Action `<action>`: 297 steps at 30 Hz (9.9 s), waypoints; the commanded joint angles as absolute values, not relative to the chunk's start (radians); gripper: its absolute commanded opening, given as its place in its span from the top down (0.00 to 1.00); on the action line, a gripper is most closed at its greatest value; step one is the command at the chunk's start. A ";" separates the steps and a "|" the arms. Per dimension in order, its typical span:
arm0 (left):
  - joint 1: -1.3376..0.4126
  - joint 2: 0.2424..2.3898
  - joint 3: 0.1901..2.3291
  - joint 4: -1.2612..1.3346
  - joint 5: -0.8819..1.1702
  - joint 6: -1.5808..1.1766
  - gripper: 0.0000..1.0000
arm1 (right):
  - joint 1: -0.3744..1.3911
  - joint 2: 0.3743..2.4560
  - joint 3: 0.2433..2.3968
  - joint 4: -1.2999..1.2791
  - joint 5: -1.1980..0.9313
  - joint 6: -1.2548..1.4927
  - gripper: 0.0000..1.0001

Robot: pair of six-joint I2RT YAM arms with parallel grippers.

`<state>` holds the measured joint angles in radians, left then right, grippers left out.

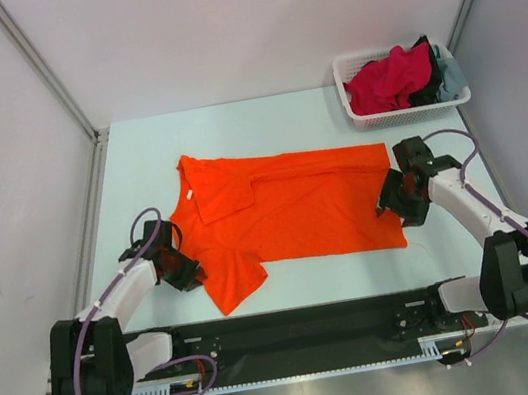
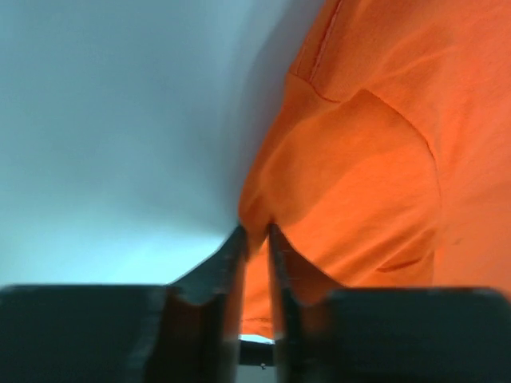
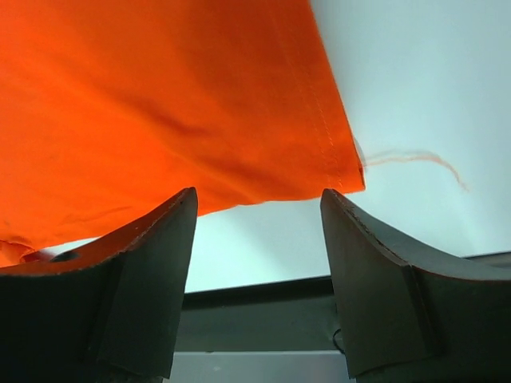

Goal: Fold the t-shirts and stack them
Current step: Fold the tshirt

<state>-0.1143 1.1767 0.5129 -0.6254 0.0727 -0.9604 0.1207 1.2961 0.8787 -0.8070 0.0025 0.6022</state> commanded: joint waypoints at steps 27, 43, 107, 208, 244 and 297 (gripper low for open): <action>-0.109 1.097 0.557 -0.673 0.074 -0.868 1.00 | -0.097 1.296 0.647 -0.716 -0.120 0.770 0.55; -0.112 1.049 0.627 -0.676 0.081 -0.770 1.00 | -0.098 1.321 0.647 -0.710 -0.078 0.700 0.97; -0.064 1.947 1.614 -0.716 0.045 -0.565 0.58 | -0.147 2.017 1.572 -0.819 -0.214 0.359 0.57; -0.167 1.632 1.051 -0.420 0.347 -0.520 0.58 | 0.719 2.026 1.347 -0.107 -0.207 0.591 1.00; -0.167 1.726 1.181 -0.448 0.442 -0.541 0.62 | 0.655 2.206 1.621 -0.227 -0.120 0.422 1.00; -0.201 1.787 1.235 -0.420 0.465 -0.574 0.58 | 0.333 1.795 1.398 -0.638 -0.011 0.299 0.53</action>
